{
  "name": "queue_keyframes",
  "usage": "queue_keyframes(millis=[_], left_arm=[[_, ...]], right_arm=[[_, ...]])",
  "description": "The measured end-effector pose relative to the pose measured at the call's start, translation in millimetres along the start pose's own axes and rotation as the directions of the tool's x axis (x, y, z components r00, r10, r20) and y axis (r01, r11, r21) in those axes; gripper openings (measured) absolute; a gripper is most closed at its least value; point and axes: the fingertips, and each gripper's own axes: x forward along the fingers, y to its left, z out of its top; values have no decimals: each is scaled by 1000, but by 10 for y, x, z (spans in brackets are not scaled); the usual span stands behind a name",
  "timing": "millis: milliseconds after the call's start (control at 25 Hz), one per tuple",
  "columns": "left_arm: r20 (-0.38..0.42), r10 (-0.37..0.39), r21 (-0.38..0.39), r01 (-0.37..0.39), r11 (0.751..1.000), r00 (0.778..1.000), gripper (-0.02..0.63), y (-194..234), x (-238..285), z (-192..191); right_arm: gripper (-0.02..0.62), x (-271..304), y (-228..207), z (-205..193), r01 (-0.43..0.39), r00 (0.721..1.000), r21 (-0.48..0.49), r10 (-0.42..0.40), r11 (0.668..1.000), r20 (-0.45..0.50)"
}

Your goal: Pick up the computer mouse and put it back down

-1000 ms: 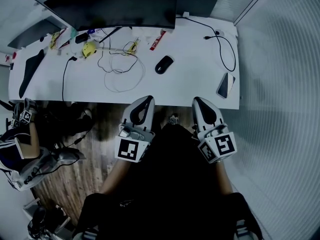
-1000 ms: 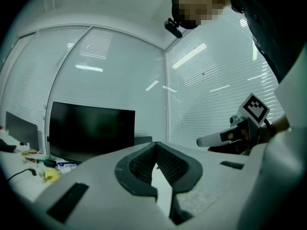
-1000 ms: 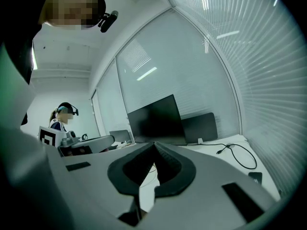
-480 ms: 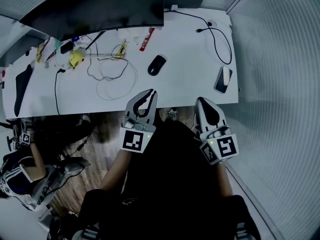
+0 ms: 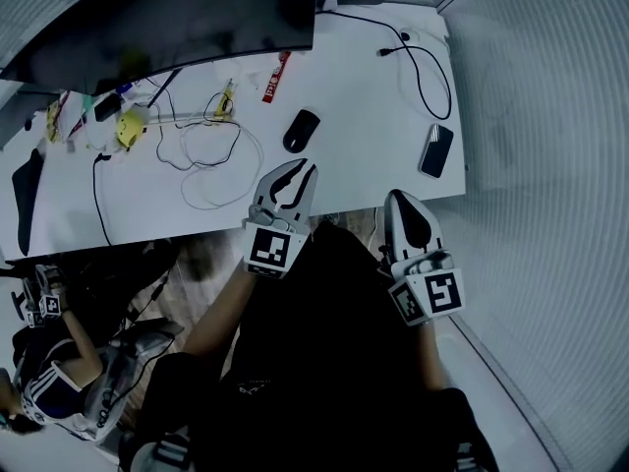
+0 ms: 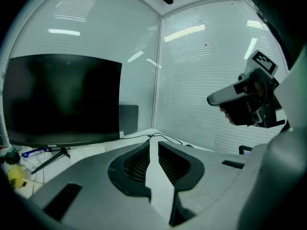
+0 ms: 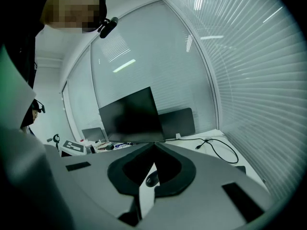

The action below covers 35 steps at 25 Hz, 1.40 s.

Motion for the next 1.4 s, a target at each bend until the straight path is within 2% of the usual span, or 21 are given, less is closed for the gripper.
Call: queue_keyframes(millis=[240,440,560,880,1040,1200,1400], left_arm=[[-132,14,-64,-23,998,991,96,267,330,-479],[-260,-8,-68,-10,998,965,140,419,571,-882],[-316,-1,-71,-22,997,949,156,507,713,-1066],[-430,5,-62,-35,997,903,237,664,1003,-1495],[-474,-2,-51,-25,998,881,245,704,1150,-1699],[-511,-16,-45,-9,999,860,259,724,1286,-1846],[-556,-6,-32,-14,999,831,281,719,1377,-1972]], right_arm=[[-2,100,-76,-12,72,997,17,-72,997,-18],[-1,158,-91,35,115,993,64,-116,991,8],[0,131,-171,-64,168,985,50,-166,985,-42],[0,92,-270,-161,251,967,80,-246,965,-66],[-2,126,-305,-78,269,963,144,-269,952,-22],[-1,149,-341,-105,292,956,172,-293,941,-23],[0,124,-354,-234,318,948,133,-311,939,-76]])
